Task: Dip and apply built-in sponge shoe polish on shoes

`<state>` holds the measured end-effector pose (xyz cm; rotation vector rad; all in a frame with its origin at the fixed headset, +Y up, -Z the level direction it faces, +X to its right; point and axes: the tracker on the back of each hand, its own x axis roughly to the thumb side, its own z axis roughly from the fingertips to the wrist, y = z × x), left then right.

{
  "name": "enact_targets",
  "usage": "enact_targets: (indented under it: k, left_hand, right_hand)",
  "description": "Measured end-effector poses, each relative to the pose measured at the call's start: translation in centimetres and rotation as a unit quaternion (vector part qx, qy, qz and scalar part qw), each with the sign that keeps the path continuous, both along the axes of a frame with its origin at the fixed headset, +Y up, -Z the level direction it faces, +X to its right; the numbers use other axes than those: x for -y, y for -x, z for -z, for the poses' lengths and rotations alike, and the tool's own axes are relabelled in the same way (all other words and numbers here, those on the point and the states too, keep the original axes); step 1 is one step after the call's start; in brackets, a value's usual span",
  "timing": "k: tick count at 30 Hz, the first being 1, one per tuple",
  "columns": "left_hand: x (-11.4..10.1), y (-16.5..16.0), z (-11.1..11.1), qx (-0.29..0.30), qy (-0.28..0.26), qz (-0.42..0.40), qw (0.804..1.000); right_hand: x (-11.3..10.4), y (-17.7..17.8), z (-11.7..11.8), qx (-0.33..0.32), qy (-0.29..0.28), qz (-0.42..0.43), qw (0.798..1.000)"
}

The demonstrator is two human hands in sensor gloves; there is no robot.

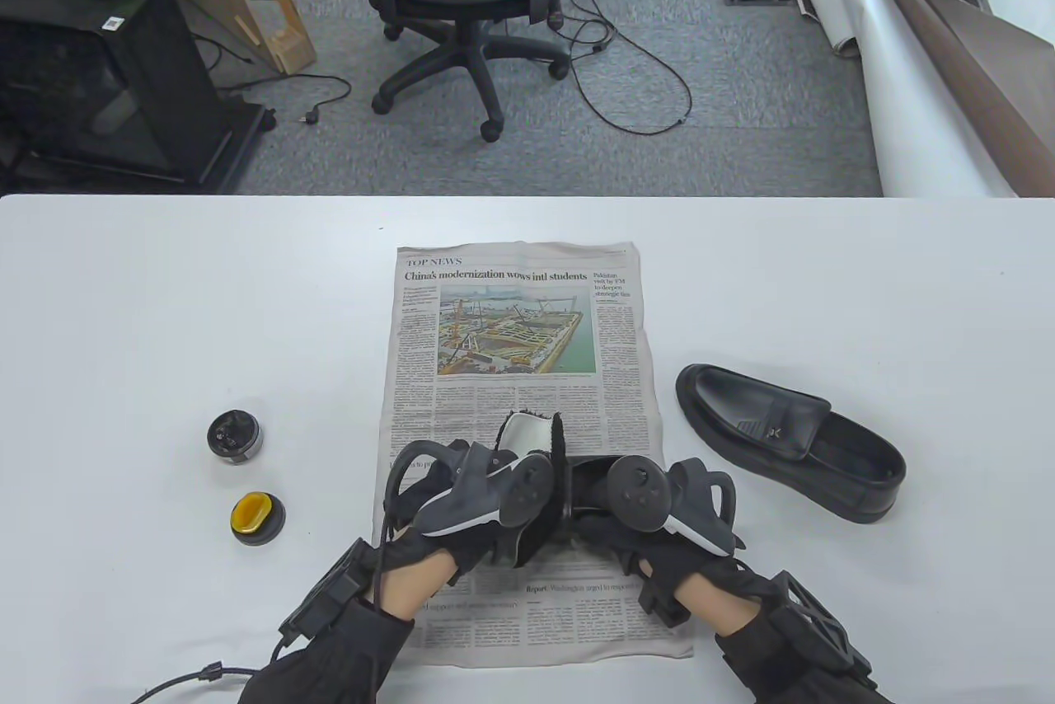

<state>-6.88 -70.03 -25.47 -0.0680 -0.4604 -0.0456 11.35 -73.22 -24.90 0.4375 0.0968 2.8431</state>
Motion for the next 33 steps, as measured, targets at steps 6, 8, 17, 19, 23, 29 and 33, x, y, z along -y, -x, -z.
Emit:
enact_targets:
  k: [6,8,17,19,23,29,33]
  left_hand:
    - [0.3,1.5,0.3,-0.016,0.015,0.052,0.998]
    - [0.5,2.6,0.6,-0.029,0.032,0.063,0.997]
    - [0.6,7.0,1.7,-0.091,0.073,0.095,0.989]
    - [0.2,7.0,1.4,-0.086,0.045,0.101,0.99]
    - [-0.7,5.0,-0.1,-0.041,0.018,-0.008,0.999]
    - [-0.8,1.9,-1.9,0.005,-0.03,-0.103,0.994]
    - [0.5,1.1,-2.1,0.011,-0.016,-0.072,0.997]
  right_hand:
    - [0.0,0.0,0.1,-0.004,0.006,0.001,1.0]
    - [0.0,0.0,0.1,-0.005,0.007,0.001,1.0]
    - [0.0,0.0,0.1,-0.001,0.008,-0.001,1.0]
    - [0.0,0.0,0.1,0.0,0.008,0.0,1.0]
    - [-0.1,0.0,0.1,0.002,0.007,-0.001,1.0]
    - [-0.1,0.0,0.1,0.001,0.006,0.0,1.0]
    - [-0.1,0.0,0.1,-0.003,0.009,0.001,1.0]
